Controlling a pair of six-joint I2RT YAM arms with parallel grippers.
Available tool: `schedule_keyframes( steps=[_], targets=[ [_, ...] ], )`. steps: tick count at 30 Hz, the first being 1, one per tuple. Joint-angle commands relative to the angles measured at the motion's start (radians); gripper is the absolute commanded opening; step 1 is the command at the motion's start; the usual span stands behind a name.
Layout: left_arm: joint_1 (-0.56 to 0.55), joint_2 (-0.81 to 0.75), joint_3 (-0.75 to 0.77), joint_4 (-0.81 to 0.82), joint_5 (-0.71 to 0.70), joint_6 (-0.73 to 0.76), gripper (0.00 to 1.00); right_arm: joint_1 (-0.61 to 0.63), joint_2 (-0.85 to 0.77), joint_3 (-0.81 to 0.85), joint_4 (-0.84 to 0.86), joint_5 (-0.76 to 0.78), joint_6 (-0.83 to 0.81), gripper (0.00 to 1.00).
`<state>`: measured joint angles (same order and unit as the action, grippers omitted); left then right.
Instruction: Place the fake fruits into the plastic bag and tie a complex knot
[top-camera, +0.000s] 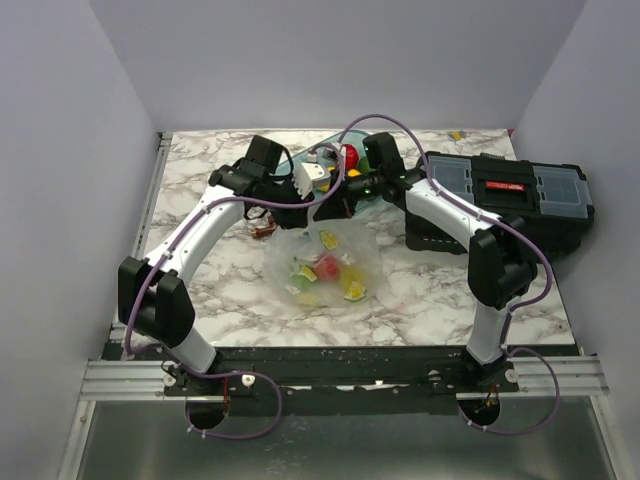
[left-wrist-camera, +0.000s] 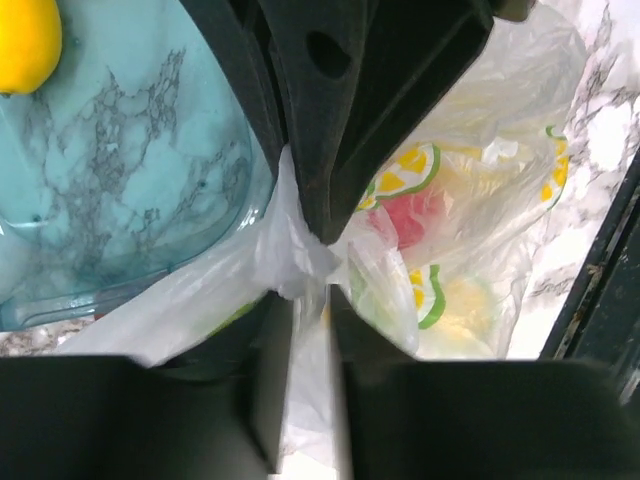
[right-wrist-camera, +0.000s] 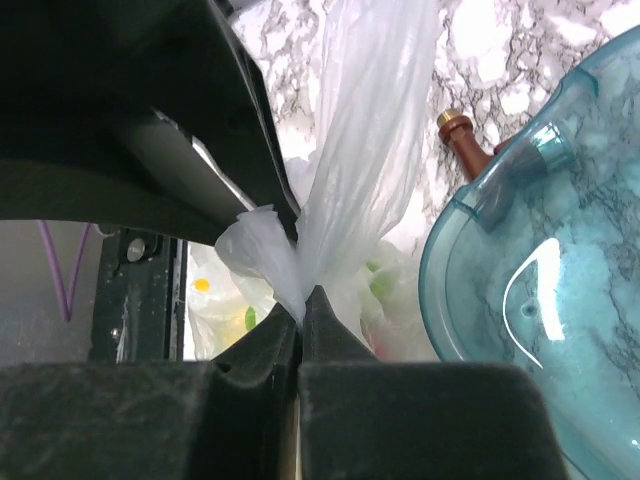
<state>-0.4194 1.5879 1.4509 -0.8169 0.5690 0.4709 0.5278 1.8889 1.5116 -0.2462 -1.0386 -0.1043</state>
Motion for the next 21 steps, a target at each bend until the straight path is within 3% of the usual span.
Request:
schedule_keyframes(
  steps=[1, 3, 4, 8, 14, 21],
  targets=[
    [0.065, -0.092, 0.024, -0.074, 0.107, 0.009, 0.39, -0.006, -0.032, -0.025, 0.002, 0.038, -0.041, 0.01],
    [0.129, -0.173, 0.027, -0.105, 0.208, 0.024, 0.58, -0.006, -0.038, -0.030, 0.002, 0.031, -0.054, 0.01],
    [0.170, -0.219, 0.022, -0.099, 0.229, 0.020, 0.72, -0.007, -0.042, -0.029, 0.003, 0.026, -0.059, 0.01],
    [0.355, -0.314, -0.015, 0.004, 0.265, -0.052, 0.91, -0.006, -0.065, -0.038, 0.000, -0.009, -0.094, 0.01],
    [0.410, -0.137, 0.136, -0.119, 0.271, -0.005, 0.84, -0.006, -0.108, -0.090, -0.001, -0.041, -0.162, 0.01],
    [0.438, 0.004, 0.207, -0.200, 0.443, 0.010, 0.71, -0.006, -0.128, -0.111, -0.003, -0.038, -0.194, 0.01]
  ],
)
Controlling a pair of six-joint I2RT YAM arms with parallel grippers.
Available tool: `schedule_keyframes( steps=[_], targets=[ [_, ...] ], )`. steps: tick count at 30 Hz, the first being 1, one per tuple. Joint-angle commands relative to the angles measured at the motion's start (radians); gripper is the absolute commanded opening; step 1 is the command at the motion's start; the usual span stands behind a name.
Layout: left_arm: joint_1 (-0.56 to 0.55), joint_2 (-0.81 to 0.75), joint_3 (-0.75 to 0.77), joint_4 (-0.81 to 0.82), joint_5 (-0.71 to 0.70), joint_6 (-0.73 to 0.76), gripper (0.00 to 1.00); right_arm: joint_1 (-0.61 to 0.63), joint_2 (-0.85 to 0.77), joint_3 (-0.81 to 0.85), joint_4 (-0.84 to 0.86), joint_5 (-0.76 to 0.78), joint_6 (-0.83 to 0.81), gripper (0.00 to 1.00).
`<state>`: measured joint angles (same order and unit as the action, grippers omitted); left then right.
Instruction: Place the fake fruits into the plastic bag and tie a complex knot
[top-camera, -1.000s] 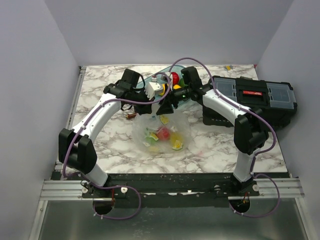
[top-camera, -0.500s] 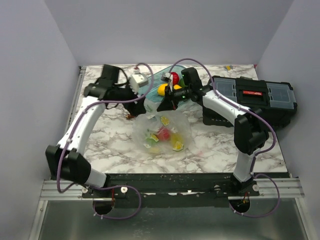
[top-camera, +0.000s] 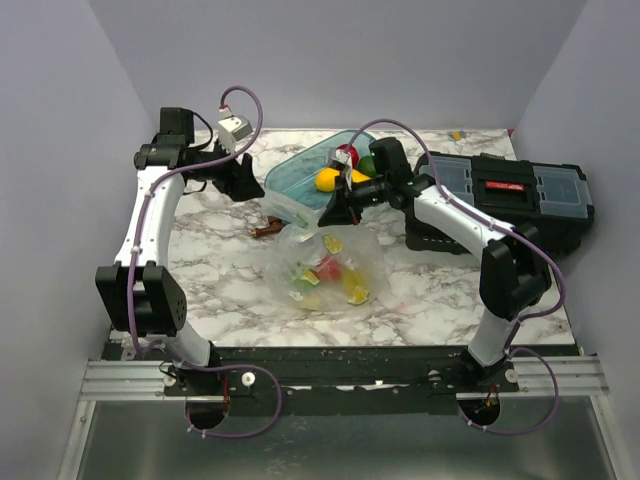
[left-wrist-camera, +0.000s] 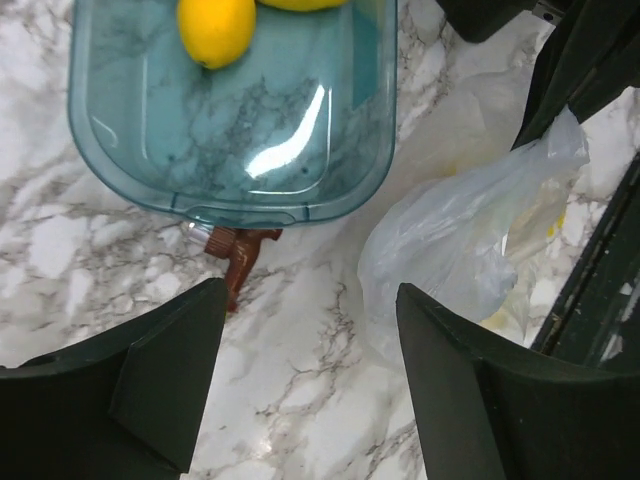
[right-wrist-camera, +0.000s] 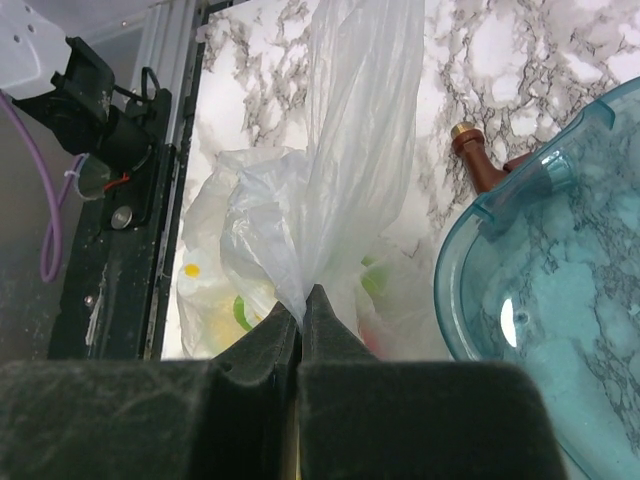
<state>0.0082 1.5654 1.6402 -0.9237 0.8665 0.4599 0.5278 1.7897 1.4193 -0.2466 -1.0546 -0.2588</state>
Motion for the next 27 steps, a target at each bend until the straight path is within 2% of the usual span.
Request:
schedule_keyframes(
  steps=[1, 8, 14, 18, 21, 27],
  targets=[
    [0.010, 0.028, 0.012, -0.086, 0.149, 0.011, 0.70, -0.006, -0.032, -0.019, -0.002, -0.022, -0.039, 0.01],
    [0.010, 0.034, -0.048, -0.095, 0.216, 0.019, 0.53, -0.006, -0.026, -0.022, 0.001, -0.017, -0.037, 0.01],
    [0.000, 0.036, -0.075, -0.044, 0.217, -0.040, 0.29, -0.006, -0.030, -0.025, 0.010, -0.025, -0.016, 0.01],
    [-0.005, -0.011, -0.081, -0.020, 0.256, -0.063, 0.17, -0.007, -0.031, -0.031, 0.017, -0.029, -0.002, 0.00],
    [-0.036, -0.056, -0.083, -0.019, 0.286, -0.073, 0.02, -0.006, -0.028, -0.035, 0.029, -0.014, 0.009, 0.01],
    [-0.074, -0.169, -0.146, -0.069, 0.330, -0.032, 0.00, -0.015, -0.007, -0.033, 0.083, 0.029, 0.082, 0.01]
  ],
)
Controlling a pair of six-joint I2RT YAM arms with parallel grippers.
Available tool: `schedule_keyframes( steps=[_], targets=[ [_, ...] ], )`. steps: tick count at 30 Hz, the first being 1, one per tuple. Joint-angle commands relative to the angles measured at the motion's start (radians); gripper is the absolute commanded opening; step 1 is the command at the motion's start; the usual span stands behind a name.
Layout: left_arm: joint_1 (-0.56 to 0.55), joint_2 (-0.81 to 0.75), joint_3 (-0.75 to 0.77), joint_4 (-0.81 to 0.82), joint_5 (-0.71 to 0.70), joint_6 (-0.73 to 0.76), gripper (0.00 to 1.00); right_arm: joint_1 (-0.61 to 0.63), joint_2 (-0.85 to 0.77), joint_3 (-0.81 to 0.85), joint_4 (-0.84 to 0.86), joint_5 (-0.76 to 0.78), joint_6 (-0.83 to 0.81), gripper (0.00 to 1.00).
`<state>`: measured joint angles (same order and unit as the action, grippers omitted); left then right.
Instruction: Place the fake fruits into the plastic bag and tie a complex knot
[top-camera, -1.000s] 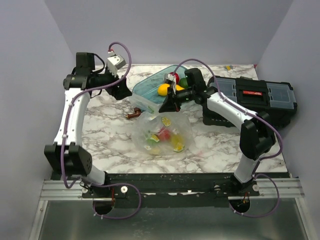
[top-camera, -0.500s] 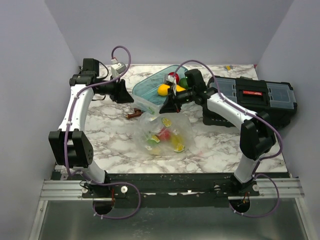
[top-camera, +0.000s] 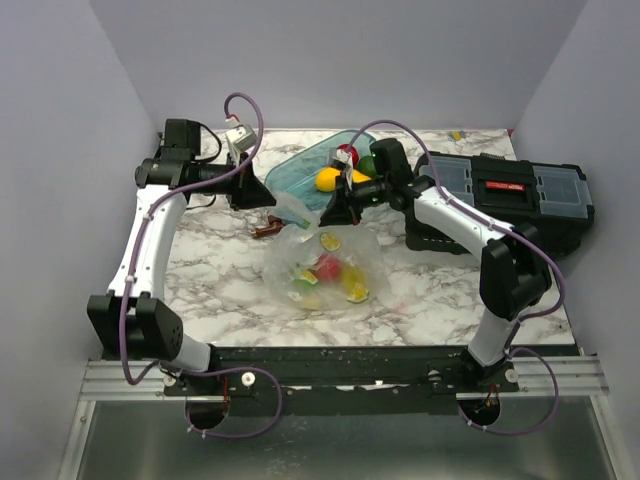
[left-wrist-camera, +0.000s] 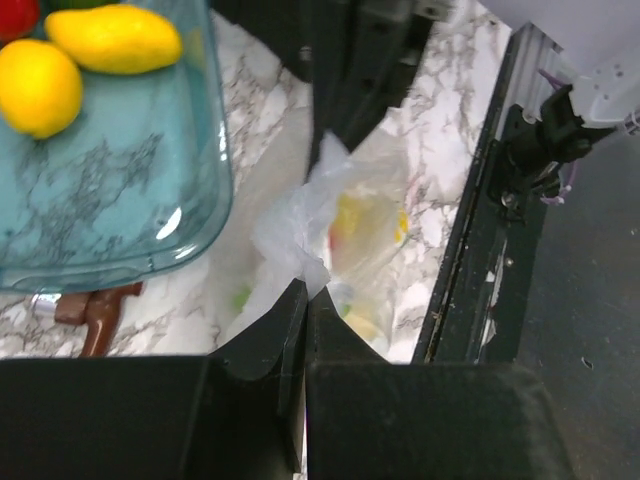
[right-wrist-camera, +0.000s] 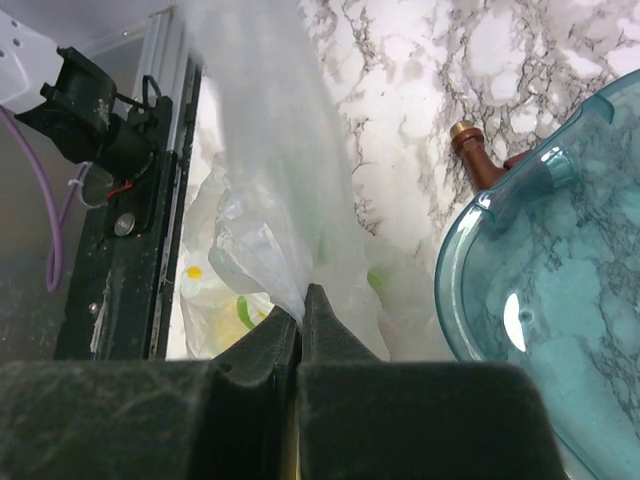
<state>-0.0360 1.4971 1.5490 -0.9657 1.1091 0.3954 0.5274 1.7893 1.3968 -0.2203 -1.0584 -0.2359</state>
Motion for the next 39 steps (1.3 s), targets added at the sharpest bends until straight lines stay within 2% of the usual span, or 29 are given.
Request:
schedule_keyframes(
  steps=[1, 5, 7, 9, 10, 12, 16, 21, 25, 27, 34, 39],
  targets=[
    [-0.039, -0.123, -0.081, -0.027, 0.093, 0.042, 0.00, -0.018, -0.003, -0.011, 0.068, 0.043, 0.078, 0.00],
    [-0.135, -0.217, -0.174, -0.016, 0.066, 0.057, 0.00, -0.026, 0.004, -0.015, 0.141, 0.088, 0.174, 0.01],
    [-0.219, -0.272, -0.265, 0.084, 0.001, -0.017, 0.00, -0.027, 0.000, -0.021, 0.172, 0.102, 0.208, 0.01],
    [-0.313, -0.323, -0.380, 0.231, -0.131, -0.106, 0.00, -0.026, -0.009, -0.038, 0.208, 0.111, 0.247, 0.01],
    [-0.357, -0.337, -0.438, 0.316, -0.246, -0.176, 0.00, -0.026, -0.016, -0.045, 0.210, 0.113, 0.277, 0.01],
    [-0.405, -0.320, -0.489, 0.388, -0.363, -0.249, 0.00, -0.025, -0.030, -0.058, 0.255, 0.120, 0.301, 0.01],
    [-0.433, -0.222, -0.527, 0.480, -0.496, -0.403, 0.00, -0.026, -0.056, -0.090, 0.301, 0.129, 0.363, 0.01],
    [-0.409, -0.166, -0.602, 0.623, -0.665, -0.561, 0.00, -0.026, -0.098, -0.121, 0.334, 0.104, 0.444, 0.01],
    [-0.346, -0.131, -0.620, 0.716, -0.631, -0.631, 0.00, -0.022, -0.145, -0.197, 0.406, 0.052, 0.549, 0.01],
    [-0.316, -0.128, -0.629, 0.787, -0.556, -0.677, 0.00, -0.005, -0.163, -0.225, 0.409, 0.041, 0.580, 0.01],
    [-0.308, -0.126, -0.657, 0.938, -0.264, -0.738, 0.00, 0.081, -0.178, -0.327, 0.521, 0.046, 0.676, 0.01],
    [-0.306, -0.113, -0.703, 1.024, -0.200, -0.825, 0.00, 0.142, -0.149, -0.324, 0.654, 0.071, 0.770, 0.01]
  ],
)
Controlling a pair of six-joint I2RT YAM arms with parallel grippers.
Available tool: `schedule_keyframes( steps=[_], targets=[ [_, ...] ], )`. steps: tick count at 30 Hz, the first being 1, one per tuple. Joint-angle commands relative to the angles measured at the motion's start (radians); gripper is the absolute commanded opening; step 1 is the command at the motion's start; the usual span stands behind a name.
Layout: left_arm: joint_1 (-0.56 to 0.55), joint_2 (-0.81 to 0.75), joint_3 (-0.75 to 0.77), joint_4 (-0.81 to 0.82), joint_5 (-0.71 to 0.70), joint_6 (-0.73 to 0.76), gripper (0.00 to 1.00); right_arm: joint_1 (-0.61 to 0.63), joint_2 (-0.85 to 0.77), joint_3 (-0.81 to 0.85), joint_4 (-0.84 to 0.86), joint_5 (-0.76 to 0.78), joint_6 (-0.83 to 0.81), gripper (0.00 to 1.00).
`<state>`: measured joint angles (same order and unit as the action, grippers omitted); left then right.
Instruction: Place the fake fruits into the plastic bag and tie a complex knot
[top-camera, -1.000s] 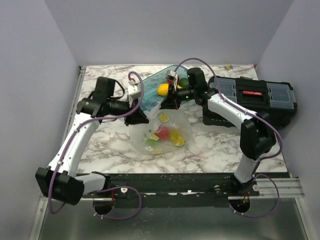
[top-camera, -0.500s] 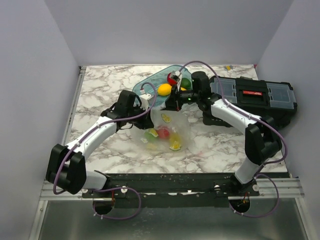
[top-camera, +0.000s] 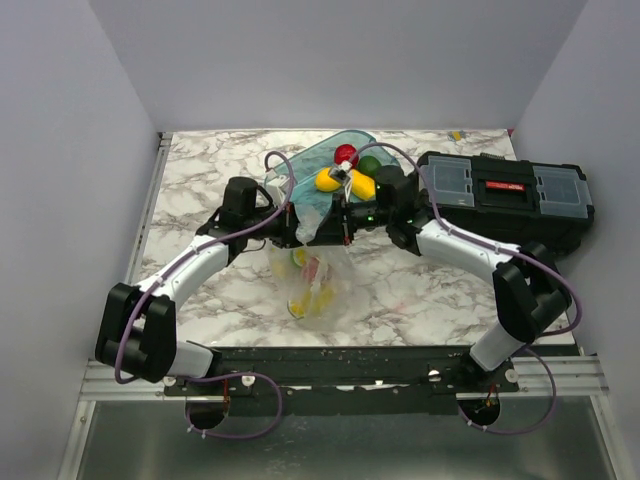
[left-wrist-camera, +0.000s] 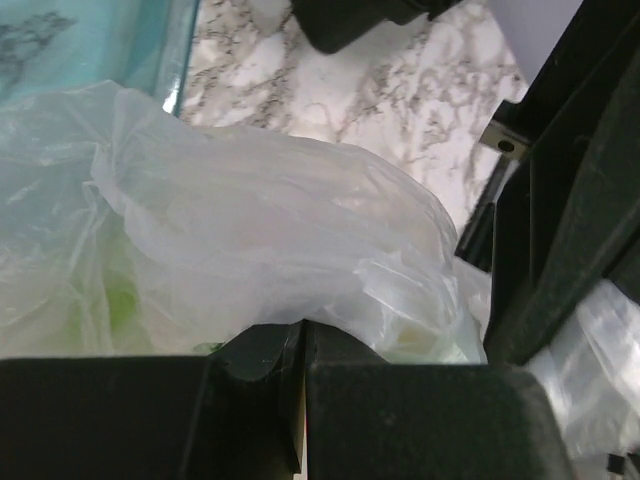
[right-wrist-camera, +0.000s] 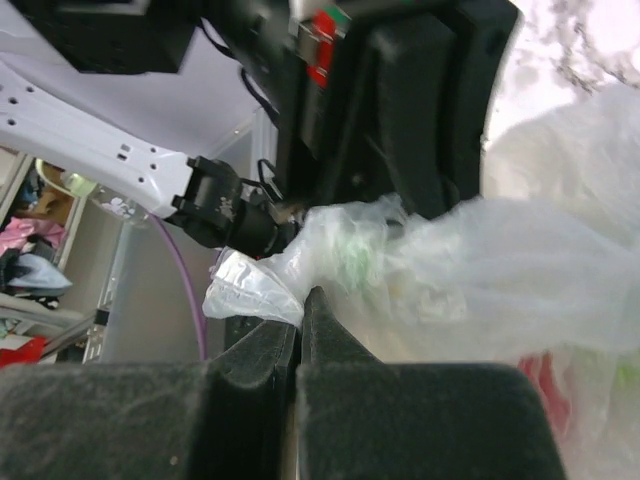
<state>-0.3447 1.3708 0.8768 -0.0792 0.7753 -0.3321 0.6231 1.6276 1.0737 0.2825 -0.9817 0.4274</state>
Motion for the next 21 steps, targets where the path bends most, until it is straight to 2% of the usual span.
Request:
schedule_keyframes(
  steps=[1, 5, 6, 8, 11, 13, 16, 21],
  targets=[
    [0.010, 0.019, -0.037, 0.157, 0.142, -0.121, 0.00, 0.070, 0.011, 0.003, 0.171, -0.001, 0.120, 0.01],
    [0.050, 0.051, -0.058, 0.289, 0.248, -0.220, 0.00, 0.116, -0.006, -0.024, 0.192, -0.010, 0.156, 0.01],
    [0.052, 0.055, -0.056, 0.291, 0.272, -0.220, 0.00, 0.109, -0.007, -0.023, 0.155, -0.028, 0.136, 0.05],
    [0.052, 0.056, -0.061, 0.294, 0.293, -0.222, 0.00, 0.065, -0.013, 0.003, 0.020, -0.047, 0.047, 0.24],
    [0.052, 0.054, -0.090, 0.341, 0.303, -0.248, 0.00, -0.028, -0.055, 0.020, -0.081, -0.075, -0.003, 0.63],
    [0.052, 0.058, -0.091, 0.344, 0.303, -0.247, 0.00, -0.089, -0.088, 0.047, -0.197, -0.082, -0.058, 0.76],
    [0.052, 0.063, -0.087, 0.347, 0.310, -0.252, 0.00, -0.150, -0.143, 0.083, -0.359, -0.063, -0.134, 0.79],
    [0.052, 0.070, -0.087, 0.358, 0.322, -0.262, 0.00, -0.241, -0.190, 0.035, -0.412, -0.035, -0.130, 0.72]
  ],
)
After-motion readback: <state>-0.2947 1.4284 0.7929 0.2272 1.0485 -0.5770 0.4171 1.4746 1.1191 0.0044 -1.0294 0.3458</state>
